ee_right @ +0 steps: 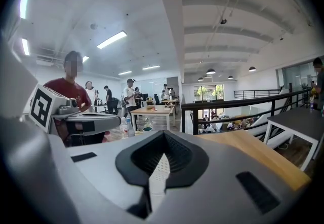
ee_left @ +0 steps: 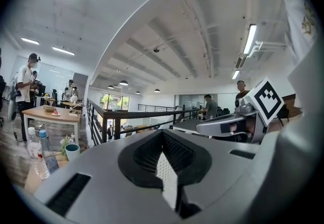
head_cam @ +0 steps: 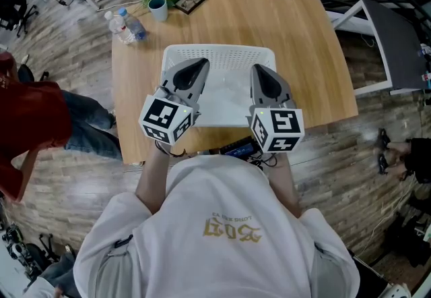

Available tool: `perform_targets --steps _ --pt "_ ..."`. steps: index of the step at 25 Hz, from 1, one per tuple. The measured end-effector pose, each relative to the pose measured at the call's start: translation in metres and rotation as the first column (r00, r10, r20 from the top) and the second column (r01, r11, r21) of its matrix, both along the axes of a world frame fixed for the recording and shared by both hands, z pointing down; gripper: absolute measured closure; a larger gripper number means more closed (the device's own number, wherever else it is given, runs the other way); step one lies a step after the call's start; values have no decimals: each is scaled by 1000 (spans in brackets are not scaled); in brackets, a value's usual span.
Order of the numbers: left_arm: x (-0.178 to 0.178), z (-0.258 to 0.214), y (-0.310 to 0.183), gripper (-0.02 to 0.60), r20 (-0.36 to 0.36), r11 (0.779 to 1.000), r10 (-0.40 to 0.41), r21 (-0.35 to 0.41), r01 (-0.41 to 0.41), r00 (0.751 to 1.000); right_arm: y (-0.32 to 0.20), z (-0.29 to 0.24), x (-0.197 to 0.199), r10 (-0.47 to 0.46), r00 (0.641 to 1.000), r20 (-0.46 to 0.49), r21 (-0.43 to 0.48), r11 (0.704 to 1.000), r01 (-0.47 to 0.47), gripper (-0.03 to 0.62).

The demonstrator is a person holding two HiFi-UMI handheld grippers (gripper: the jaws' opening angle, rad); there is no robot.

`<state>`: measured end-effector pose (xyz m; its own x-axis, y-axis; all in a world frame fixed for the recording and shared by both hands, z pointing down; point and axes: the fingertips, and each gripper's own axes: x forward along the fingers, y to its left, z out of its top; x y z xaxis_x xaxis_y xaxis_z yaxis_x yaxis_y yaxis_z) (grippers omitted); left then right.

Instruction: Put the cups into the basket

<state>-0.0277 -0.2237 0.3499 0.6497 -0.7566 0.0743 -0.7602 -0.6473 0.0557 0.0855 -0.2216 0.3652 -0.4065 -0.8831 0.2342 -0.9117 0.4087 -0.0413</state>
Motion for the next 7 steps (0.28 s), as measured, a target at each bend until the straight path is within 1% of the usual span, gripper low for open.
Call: perform_targets --steps 7 --pt "6 4 4 574 6 1000 -2 1 2 1000 3 3 10 10 1000 3 9 1000 -10 585"
